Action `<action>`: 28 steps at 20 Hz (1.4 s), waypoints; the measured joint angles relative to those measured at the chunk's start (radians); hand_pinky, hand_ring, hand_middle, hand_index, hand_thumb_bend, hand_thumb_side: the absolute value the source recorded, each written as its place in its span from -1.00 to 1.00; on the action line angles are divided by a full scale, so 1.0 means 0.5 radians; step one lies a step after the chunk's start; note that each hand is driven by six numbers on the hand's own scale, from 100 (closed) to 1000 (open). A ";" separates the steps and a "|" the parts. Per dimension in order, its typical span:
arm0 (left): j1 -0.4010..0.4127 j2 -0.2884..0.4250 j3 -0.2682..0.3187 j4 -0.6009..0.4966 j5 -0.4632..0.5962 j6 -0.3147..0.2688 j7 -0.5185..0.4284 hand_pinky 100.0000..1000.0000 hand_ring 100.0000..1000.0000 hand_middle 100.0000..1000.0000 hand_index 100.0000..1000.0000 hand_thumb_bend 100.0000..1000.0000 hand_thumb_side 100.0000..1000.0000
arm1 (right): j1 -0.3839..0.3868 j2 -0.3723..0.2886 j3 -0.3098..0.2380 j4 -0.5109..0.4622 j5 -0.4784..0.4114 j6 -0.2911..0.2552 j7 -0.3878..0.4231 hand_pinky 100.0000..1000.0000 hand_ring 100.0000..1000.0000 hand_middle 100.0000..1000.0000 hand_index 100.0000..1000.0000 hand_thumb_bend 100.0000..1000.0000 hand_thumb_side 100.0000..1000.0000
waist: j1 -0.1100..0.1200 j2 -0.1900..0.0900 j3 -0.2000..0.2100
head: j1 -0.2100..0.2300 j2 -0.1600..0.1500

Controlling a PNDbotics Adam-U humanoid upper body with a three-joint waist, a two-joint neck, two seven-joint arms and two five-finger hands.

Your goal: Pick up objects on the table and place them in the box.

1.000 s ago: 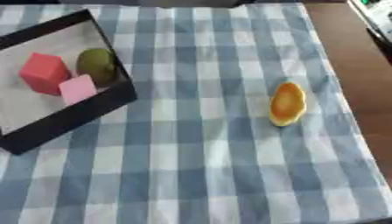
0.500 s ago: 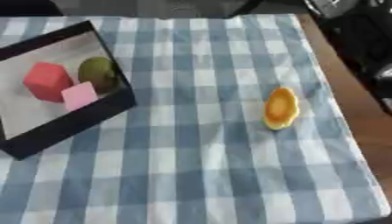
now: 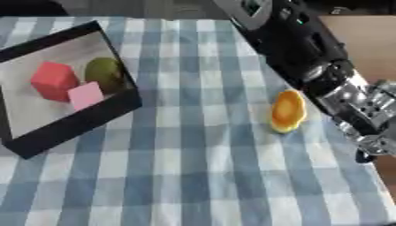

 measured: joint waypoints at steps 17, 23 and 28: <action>-0.063 -0.006 0.002 -0.036 -0.014 0.002 0.010 0.71 0.92 0.63 0.67 -1.00 0.48 | 0.001 0.272 0.082 0.206 0.244 -0.019 -0.076 0.51 0.24 -0.12 0.22 -1.00 -1.00 | -0.003 0.000 0.138 | -0.176 0.000; -0.081 -0.023 0.001 -0.036 -0.014 0.009 -0.014 0.71 0.92 0.63 0.67 -1.00 0.48 | 0.034 0.319 0.113 0.231 0.259 -0.015 -0.082 0.52 0.26 -0.09 0.25 -1.00 -1.00 | -0.013 0.001 0.164 | -0.195 0.000; -0.094 -0.040 0.001 -0.036 -0.013 0.012 -0.033 0.71 0.92 0.62 0.67 -1.00 0.49 | 0.076 0.359 0.135 0.284 0.314 -0.053 -0.060 0.53 0.31 -0.02 0.30 -1.00 -1.00 | -0.030 0.002 0.178 | -0.224 0.000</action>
